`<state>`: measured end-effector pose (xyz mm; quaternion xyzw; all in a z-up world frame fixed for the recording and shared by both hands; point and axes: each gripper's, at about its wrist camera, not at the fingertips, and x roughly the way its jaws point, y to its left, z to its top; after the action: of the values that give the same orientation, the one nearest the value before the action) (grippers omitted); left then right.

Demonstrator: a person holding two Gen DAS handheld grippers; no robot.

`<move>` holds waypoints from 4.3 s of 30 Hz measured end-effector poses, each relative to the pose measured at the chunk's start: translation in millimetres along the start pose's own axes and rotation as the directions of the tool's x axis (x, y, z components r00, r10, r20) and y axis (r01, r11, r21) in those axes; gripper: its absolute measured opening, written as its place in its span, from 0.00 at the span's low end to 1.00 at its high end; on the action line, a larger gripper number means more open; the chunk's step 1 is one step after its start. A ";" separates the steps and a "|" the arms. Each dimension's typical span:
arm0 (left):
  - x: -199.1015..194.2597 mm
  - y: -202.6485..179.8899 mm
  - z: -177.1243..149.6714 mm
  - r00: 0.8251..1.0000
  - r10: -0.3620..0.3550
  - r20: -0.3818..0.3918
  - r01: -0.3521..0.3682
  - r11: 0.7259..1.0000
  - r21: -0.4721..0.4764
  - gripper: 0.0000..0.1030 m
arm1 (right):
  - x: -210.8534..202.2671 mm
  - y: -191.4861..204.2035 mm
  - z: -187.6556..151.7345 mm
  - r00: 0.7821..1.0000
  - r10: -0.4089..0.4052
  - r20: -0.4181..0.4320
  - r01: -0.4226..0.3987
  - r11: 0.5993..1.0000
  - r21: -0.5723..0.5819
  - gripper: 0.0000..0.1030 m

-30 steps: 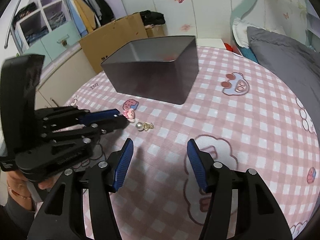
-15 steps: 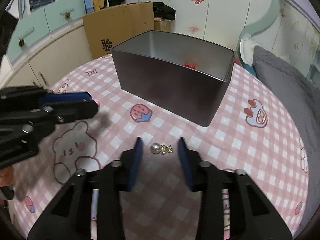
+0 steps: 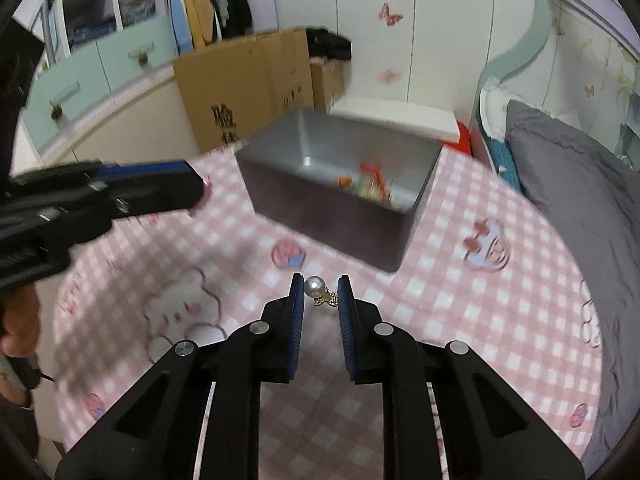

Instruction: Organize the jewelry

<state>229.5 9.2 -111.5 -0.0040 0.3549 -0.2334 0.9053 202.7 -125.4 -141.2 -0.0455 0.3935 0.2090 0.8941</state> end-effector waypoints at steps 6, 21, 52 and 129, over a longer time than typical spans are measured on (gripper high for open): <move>-0.8 -9.3 27.6 0.999 -0.002 0.034 0.001 0.999 0.036 0.15 | -24.4 -13.2 27.0 0.995 0.037 0.093 -0.042 0.998 0.052 0.15; 51.5 -1.4 63.7 1.000 -0.001 -0.027 0.002 0.999 0.032 0.15 | 0.0 -45.4 61.2 0.989 0.093 0.115 -0.110 0.983 0.149 0.15; 38.2 30.3 53.0 0.985 0.162 -0.054 -0.167 0.980 -0.107 0.71 | 3.8 -51.6 71.6 0.979 0.112 0.170 -0.147 0.967 0.209 0.19; -256.8 -127.4 -68.1 0.758 0.355 0.547 -0.391 0.919 -0.055 0.94 | -266.9 104.4 -67.2 0.722 -0.290 0.627 0.318 0.945 0.072 0.92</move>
<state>-32.1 15.7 24.1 0.0288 0.0679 -0.0486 0.9961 -47.0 -137.2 14.3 -0.0550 0.0542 0.0706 0.9945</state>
